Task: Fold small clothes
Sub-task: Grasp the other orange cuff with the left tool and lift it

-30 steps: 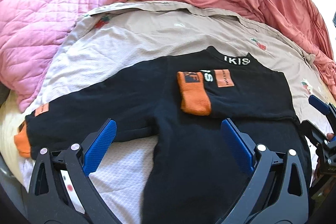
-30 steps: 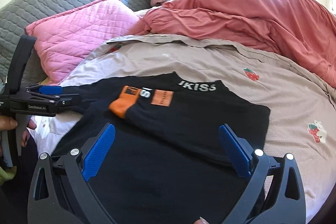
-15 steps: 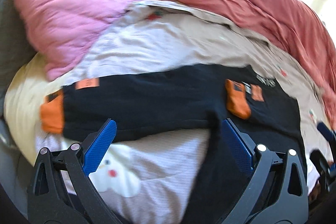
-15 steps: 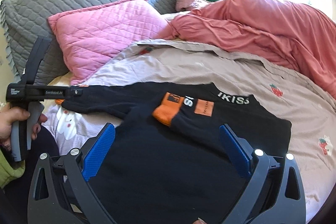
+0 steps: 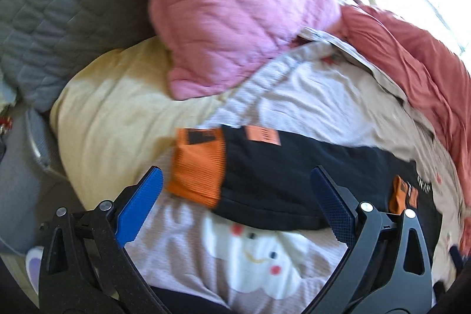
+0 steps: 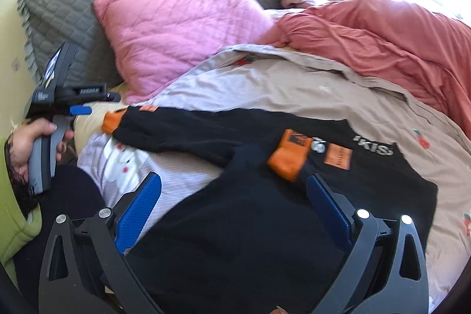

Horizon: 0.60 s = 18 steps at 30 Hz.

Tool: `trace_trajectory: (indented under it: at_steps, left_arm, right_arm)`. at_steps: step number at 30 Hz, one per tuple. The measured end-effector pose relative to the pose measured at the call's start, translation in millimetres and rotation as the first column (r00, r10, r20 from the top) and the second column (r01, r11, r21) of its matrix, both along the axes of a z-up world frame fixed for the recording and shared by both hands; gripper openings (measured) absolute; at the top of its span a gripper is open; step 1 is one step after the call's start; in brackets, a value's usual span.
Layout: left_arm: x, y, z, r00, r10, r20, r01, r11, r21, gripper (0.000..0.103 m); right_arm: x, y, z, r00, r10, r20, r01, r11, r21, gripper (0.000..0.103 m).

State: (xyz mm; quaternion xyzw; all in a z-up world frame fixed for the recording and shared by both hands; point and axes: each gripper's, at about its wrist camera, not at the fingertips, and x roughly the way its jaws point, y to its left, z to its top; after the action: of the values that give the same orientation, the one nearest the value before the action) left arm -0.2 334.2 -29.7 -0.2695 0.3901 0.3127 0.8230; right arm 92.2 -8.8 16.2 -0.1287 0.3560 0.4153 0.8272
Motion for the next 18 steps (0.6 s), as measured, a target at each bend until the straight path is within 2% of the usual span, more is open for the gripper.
trace_trajectory:
  at_steps: [7,8,9,11,13,14,15,16,18]
  left_arm:
    - [-15,29,-16,0.996,0.065,0.065,-0.055,0.988,-0.143,0.091]
    - [-14,32,-20,0.995,0.07,0.065,-0.059,0.985,-0.165,0.084]
    - [-12,36,-25,0.995,0.078,0.058,-0.066,0.979,-0.19,0.072]
    - [-6,41,-36,0.996,0.088,0.03,-0.078,0.969,-0.232,0.059]
    - [-2,44,-44,0.995,0.101,0.022,-0.092,0.961,-0.259,0.053]
    - [-3,46,-47,0.994,0.108,0.027,-0.097,0.957,-0.272,0.039]
    - [-4,46,-49,0.993,0.118,0.031,-0.105,0.954,-0.279,0.021]
    - [-6,46,-47,0.991,0.121,0.048,-0.103,0.956,-0.276,0.012]
    - [-7,44,-42,0.991,0.108,0.085,-0.081,0.961,-0.266,0.007]
  right_arm:
    - [-22,21,-13,0.998,0.056,-0.014,-0.056,0.998,-0.042,0.099]
    - [-23,20,-14,0.998,0.056,-0.012,-0.056,0.997,-0.047,0.099]
    - [-23,19,-15,0.999,0.053,-0.013,-0.054,0.997,-0.049,0.099]
    - [-20,14,-16,0.999,0.036,-0.021,-0.037,0.998,-0.049,0.099]
    - [-15,6,-16,1.0,0.012,-0.028,-0.013,0.999,-0.042,0.099]
    - [-13,1,-15,1.0,-0.001,-0.031,-0.001,0.999,-0.035,0.099]
    - [-10,-3,-15,0.999,-0.011,-0.032,0.01,0.999,-0.03,0.099]
    - [-7,-9,-14,0.999,-0.027,-0.031,0.026,0.999,-0.026,0.099]
    - [0,-20,-13,0.998,-0.053,-0.033,0.053,0.998,-0.016,0.099]
